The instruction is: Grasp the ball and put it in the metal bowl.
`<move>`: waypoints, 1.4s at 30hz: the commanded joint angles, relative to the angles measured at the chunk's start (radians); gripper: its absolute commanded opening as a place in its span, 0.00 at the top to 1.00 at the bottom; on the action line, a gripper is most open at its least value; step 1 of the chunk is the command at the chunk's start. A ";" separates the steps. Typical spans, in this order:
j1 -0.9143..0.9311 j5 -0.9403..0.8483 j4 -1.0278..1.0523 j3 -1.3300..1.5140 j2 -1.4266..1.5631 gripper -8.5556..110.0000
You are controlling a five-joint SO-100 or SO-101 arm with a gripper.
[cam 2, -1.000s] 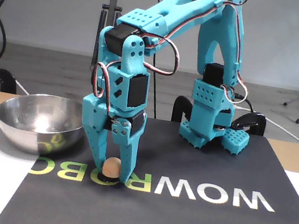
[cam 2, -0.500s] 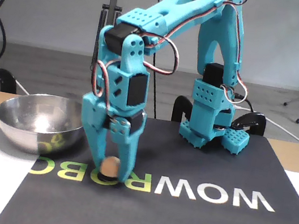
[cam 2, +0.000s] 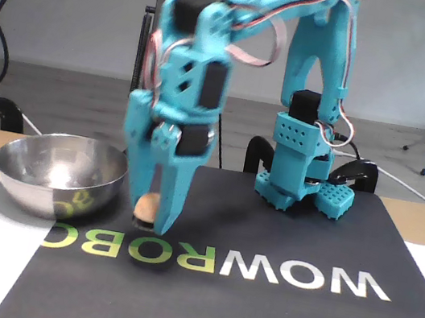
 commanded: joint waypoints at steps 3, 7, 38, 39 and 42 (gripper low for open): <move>-0.035 0.190 -0.005 -0.026 0.109 0.74; -0.055 0.374 -0.005 -0.026 0.132 0.74; 0.164 0.680 -0.009 -0.074 0.138 0.74; 0.175 0.724 -0.008 -0.087 0.135 0.74; 0.204 0.861 -0.015 -0.117 0.132 0.74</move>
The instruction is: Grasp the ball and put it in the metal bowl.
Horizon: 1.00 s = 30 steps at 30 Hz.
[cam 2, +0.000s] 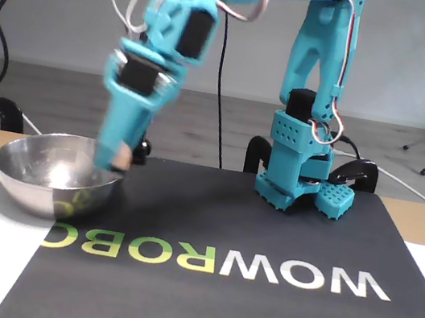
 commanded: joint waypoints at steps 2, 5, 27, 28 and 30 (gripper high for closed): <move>0.031 0.150 -0.006 -0.071 0.038 0.74; 0.060 0.227 -0.006 -0.078 0.038 0.74; 0.204 0.356 0.005 -0.202 -0.196 0.74; 0.204 0.354 0.005 -0.210 -0.210 0.74; 0.218 0.351 0.005 -0.222 -0.236 0.74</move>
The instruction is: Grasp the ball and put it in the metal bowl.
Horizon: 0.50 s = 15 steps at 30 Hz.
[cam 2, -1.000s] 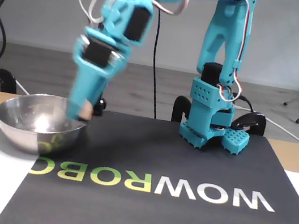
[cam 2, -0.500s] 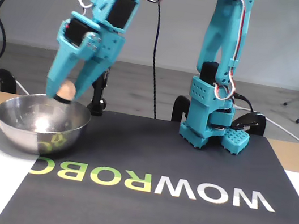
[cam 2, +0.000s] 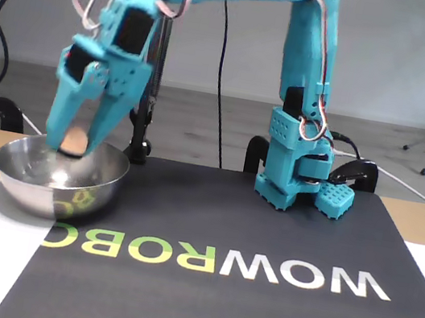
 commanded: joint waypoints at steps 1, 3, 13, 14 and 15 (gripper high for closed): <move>0.025 0.002 0.005 -0.057 -0.017 0.74; 0.031 -0.002 0.005 -0.060 -0.034 0.74; 0.038 -0.005 0.005 -0.057 -0.052 0.74; 0.041 -0.005 0.005 -0.055 -0.052 0.74; 0.043 -0.005 0.005 -0.052 -0.052 0.74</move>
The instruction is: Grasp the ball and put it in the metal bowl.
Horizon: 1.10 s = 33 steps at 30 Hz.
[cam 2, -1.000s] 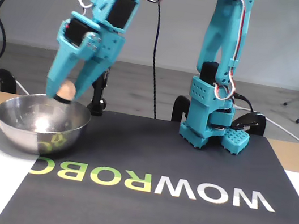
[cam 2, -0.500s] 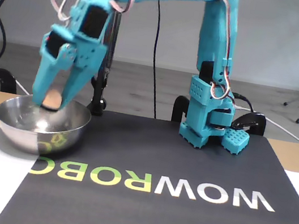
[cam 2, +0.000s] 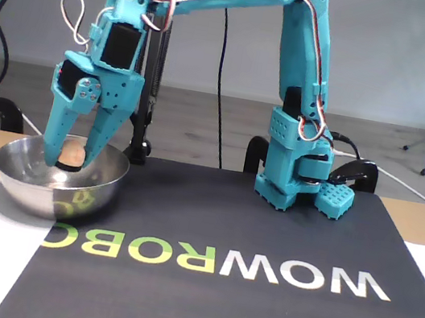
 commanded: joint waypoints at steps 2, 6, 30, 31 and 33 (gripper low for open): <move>0.014 -0.005 0.005 -0.031 0.005 0.74; 0.021 -0.005 0.005 -0.028 0.003 0.73; 0.025 -0.005 0.005 -0.025 0.003 0.73; 0.025 -0.005 0.005 -0.025 0.003 0.73; 0.025 -0.005 0.005 -0.025 0.003 0.73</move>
